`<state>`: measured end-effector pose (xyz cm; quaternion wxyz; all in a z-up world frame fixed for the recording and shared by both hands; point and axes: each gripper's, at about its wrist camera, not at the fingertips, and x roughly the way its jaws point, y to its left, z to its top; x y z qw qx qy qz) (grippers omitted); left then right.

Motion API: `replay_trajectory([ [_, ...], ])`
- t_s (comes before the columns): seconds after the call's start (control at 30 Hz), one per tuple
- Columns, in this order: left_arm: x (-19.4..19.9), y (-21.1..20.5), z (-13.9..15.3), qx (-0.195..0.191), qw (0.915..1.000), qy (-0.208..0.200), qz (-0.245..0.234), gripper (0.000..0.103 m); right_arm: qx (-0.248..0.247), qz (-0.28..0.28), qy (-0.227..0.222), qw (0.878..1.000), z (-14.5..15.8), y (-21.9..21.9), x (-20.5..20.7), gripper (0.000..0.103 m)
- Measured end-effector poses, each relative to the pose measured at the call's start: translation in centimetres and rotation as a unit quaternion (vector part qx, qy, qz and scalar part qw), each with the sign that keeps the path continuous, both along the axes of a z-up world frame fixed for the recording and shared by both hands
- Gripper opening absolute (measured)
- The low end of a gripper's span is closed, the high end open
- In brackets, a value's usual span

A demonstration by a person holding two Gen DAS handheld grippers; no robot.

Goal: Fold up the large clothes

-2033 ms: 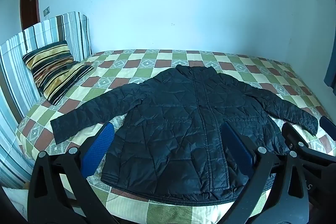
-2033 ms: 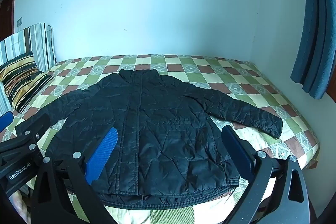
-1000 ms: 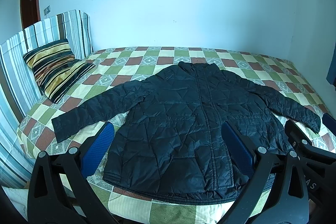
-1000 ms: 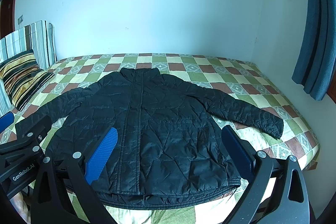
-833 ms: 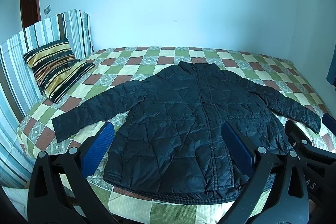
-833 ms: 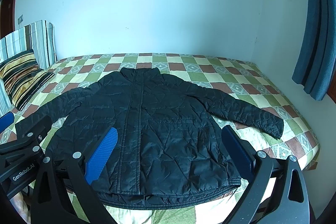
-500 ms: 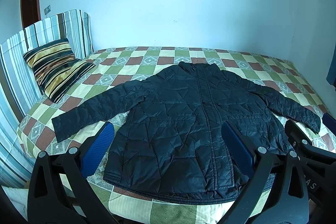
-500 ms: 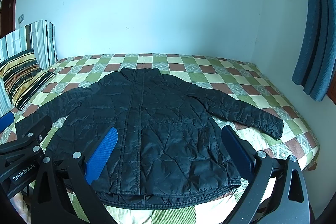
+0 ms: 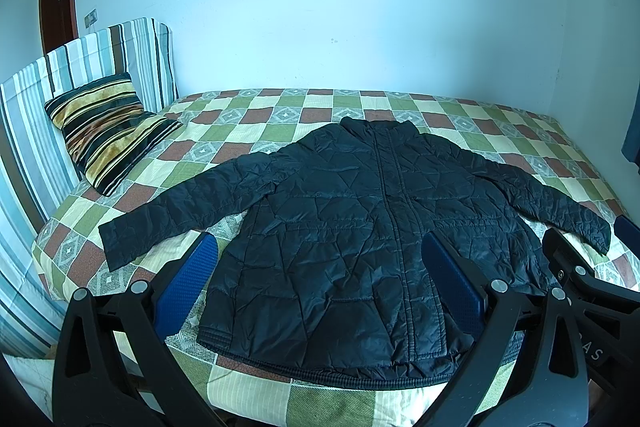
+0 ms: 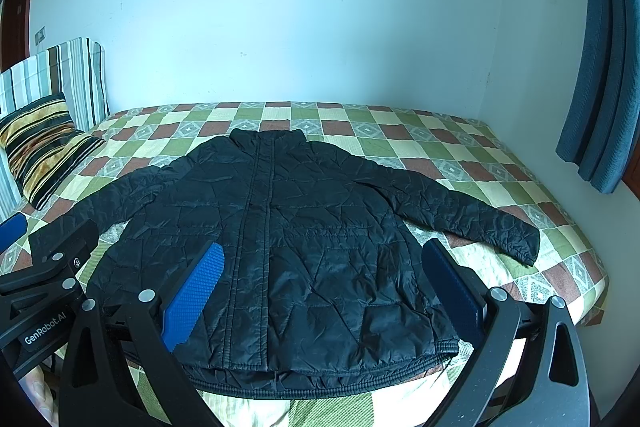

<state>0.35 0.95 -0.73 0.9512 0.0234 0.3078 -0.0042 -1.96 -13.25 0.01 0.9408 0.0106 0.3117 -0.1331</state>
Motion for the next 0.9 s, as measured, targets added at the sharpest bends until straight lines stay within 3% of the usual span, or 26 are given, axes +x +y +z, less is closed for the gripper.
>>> replay_trajectory([
  [0.9, 0.07, 0.19, -0.14, -0.001, 1.0, 0.001, 0.0, 0.101, -0.001, 0.0, 0.001, 1.0, -0.08, 0.1, 0.07, 0.098],
])
